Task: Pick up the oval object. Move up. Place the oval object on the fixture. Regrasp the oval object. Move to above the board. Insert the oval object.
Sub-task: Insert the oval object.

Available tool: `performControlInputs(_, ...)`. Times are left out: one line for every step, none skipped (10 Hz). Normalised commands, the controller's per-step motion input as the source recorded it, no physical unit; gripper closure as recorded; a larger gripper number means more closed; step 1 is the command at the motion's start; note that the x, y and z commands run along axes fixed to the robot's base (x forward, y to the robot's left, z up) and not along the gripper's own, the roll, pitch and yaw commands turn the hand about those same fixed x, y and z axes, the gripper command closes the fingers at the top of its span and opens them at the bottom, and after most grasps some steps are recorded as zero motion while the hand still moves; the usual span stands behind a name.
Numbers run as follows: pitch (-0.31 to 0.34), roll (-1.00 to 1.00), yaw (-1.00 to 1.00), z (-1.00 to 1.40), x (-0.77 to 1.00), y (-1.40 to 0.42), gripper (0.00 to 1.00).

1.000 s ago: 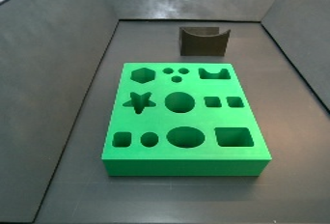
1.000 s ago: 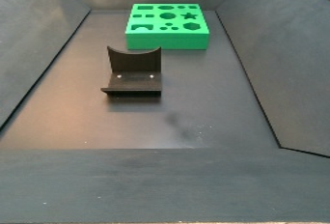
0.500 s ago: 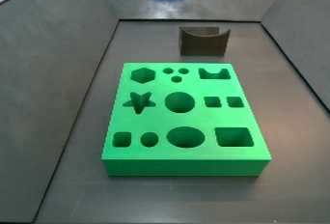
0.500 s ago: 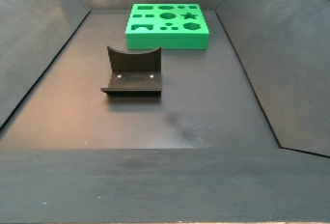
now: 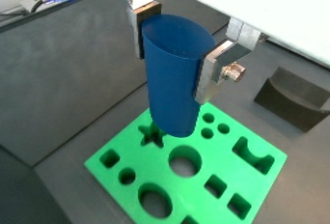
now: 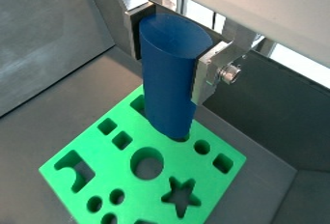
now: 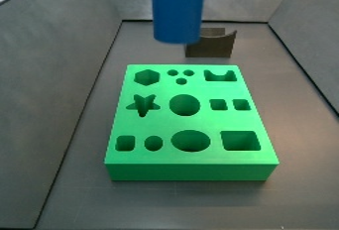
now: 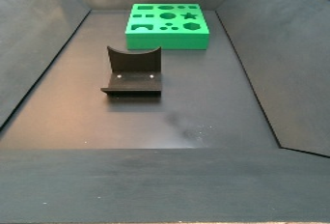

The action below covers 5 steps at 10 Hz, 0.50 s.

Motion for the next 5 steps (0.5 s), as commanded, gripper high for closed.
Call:
performControlInputs(0.047,0.19,0.05,-0.25,0.34,-0.41,1.00)
performControlInputs(0.034,0.19,0.04,-0.29,0.33,-0.39,1.00)
performControlInputs(0.026,0.18,0.03,-0.31,0.32,-0.36,1.00)
performControlInputs(0.013,0.18,0.03,-0.33,0.28,-0.32,1.00)
performControlInputs(-0.019,0.10,0.01,-0.42,0.17,-0.22,1.00)
